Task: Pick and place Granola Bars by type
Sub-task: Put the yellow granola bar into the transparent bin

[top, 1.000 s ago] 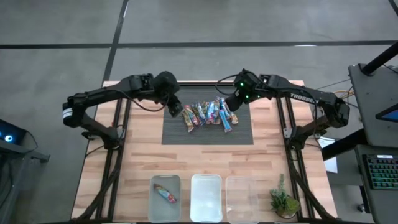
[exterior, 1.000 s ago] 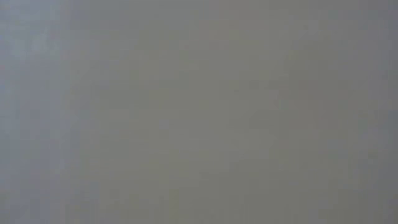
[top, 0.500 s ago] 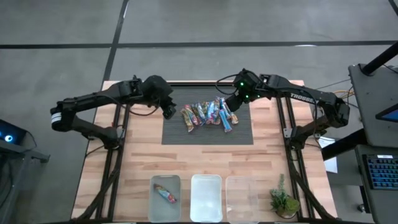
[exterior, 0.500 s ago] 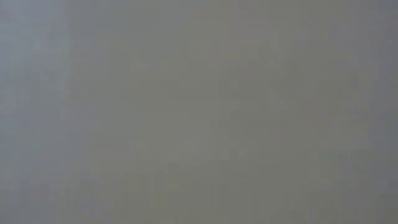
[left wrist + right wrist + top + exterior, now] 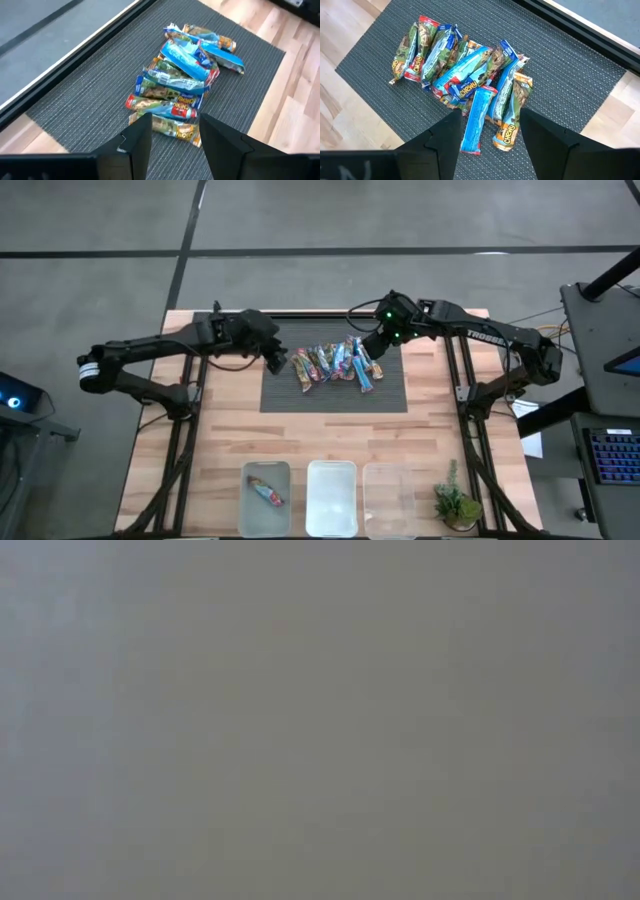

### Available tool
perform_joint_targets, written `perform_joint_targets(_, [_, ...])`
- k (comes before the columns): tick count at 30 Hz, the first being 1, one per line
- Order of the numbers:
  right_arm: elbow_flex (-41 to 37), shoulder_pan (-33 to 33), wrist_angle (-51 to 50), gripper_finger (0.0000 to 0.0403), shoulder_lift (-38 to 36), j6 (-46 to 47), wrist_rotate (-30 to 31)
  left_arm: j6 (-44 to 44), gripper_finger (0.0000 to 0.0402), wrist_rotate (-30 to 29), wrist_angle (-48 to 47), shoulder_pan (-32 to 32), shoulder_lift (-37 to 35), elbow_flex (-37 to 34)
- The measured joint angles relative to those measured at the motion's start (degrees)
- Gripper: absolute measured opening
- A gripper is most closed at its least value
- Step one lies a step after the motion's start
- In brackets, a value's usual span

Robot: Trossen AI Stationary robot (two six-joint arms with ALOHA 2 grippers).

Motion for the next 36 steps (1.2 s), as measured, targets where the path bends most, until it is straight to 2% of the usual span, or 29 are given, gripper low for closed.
perform_joint_targets(13, [0.0,0.0,0.1,0.0189,0.0,0.2,-0.2,0.0,0.0147,0.4,2.8,0.0,0.0,-1.3])
perform_joint_targets(17, [0.0,0.0,0.1,0.0189,0.0,0.2,-0.2,1.9,0.0147,5.6,2.3,0.0,0.0,-0.9])
perform_joint_targets(20, [0.0,0.0,0.1,0.0189,0.0,0.2,-0.2,6.0,0.0147,9.4,1.2,0.0,0.8,0.4])
perform_joint_targets(29, [0.0,0.0,0.1,0.0189,0.0,0.2,-0.7,25.0,0.0147,9.9,-11.7,0.0,5.9,7.5])
perform_joint_targets(36, [0.0,0.0,0.2,0.0189,0.0,0.2,-1.4,30.2,0.0147,9.9,-13.3,0.1,10.4,11.3])
